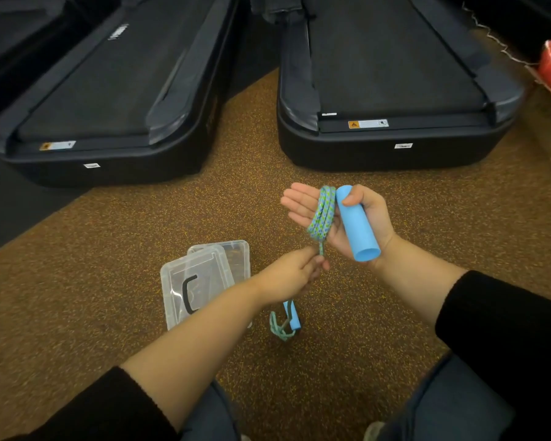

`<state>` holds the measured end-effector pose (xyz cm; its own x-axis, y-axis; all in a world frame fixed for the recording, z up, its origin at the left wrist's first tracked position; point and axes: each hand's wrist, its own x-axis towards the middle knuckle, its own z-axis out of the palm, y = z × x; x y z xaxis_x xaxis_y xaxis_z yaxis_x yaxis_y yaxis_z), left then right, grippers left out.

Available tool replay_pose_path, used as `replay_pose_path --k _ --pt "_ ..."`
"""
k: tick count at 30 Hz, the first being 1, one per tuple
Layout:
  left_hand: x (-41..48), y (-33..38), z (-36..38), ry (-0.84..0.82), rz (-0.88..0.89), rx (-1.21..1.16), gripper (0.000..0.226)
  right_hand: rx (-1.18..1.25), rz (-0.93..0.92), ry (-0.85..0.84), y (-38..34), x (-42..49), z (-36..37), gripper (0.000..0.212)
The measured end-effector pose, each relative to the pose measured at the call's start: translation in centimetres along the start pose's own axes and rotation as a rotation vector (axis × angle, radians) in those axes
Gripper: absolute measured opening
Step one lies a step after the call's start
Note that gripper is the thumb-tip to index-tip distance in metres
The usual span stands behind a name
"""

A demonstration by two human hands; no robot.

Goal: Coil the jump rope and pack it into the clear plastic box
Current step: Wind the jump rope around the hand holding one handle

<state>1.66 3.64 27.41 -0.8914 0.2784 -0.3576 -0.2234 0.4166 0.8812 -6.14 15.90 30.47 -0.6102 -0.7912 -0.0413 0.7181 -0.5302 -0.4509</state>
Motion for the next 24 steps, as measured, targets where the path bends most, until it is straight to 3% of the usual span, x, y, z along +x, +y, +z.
replay_pose_path --k 8,12,17,24 --pt "-0.7 0.4 -0.6 -0.043 0.045 0.387 0.027 -0.128 -0.015 0.131 -0.2 0.6 -1.3 0.089" --pt "-1.2 1.1 -1.9 -0.063 0.105 0.594 0.026 -0.276 0.090 0.142 0.4 0.9 -1.6 0.093" --pt "-2.1 1.9 -3.7 -0.133 0.145 0.812 0.019 -0.373 0.184 0.135 1.4 1.2 -1.4 0.092" --pt "-3.2 3.0 -5.2 -0.035 0.193 0.961 0.027 -0.442 0.266 0.078 1.5 0.9 -0.5 0.082"
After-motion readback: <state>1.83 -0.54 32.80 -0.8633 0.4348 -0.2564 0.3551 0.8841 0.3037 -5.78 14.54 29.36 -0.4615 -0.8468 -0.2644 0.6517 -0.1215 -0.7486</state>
